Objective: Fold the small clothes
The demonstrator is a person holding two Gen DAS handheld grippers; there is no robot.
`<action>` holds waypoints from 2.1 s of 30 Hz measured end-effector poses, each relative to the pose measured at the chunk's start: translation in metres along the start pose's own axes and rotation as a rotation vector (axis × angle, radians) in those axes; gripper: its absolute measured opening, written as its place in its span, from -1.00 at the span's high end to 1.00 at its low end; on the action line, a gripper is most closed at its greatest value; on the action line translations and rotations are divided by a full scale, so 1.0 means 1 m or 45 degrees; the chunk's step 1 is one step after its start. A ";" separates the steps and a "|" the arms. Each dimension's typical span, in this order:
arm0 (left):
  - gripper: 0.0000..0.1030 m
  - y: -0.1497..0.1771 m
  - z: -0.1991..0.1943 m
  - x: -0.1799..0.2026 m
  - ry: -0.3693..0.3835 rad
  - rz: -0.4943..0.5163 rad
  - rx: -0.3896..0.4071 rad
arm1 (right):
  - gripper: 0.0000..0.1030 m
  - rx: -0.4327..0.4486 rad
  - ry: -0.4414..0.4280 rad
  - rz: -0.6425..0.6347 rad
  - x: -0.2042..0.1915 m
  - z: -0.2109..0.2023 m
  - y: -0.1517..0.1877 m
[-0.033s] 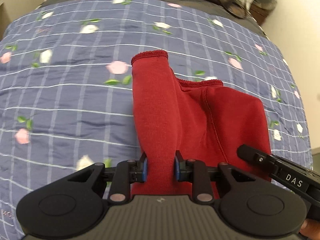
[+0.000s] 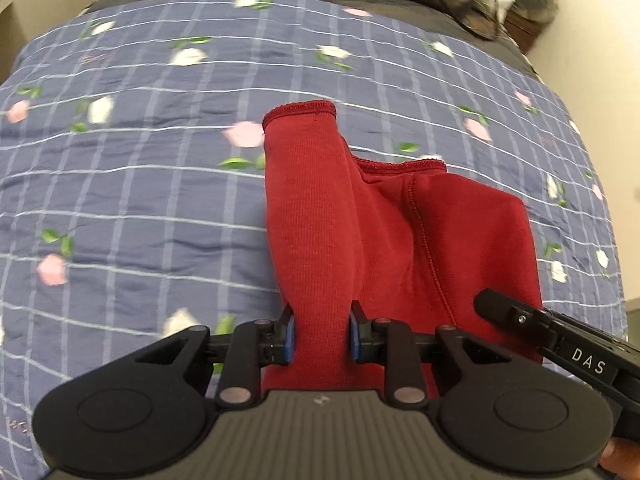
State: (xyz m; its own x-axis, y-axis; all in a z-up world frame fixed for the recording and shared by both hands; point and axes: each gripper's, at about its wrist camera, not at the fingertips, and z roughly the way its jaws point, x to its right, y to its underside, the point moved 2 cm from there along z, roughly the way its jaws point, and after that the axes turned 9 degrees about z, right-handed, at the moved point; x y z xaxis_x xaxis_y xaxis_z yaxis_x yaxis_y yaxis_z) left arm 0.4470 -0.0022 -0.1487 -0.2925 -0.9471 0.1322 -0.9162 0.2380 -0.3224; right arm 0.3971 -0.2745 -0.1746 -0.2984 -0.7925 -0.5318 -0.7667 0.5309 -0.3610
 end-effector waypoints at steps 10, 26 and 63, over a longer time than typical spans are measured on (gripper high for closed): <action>0.47 0.041 0.021 -0.073 -0.023 -0.091 -0.074 | 0.71 -0.120 -0.009 -0.069 -0.060 0.051 0.043; -0.36 0.064 0.042 -0.090 -0.079 -0.084 -0.129 | 0.10 -0.200 0.225 -0.082 -0.041 0.080 0.075; -0.99 0.272 -0.241 0.004 -0.417 -0.109 0.511 | -0.99 0.417 -0.014 -0.430 -0.081 -0.233 0.190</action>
State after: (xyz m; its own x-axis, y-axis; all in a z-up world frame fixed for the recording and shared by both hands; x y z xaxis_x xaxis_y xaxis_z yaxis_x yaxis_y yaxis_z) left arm 0.1306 0.1103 -0.0102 -0.0612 -0.9926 -0.1052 -0.7372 0.1160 -0.6657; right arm 0.1431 -0.1797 -0.0218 -0.0556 -0.9349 -0.3504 -0.5997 0.3119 -0.7369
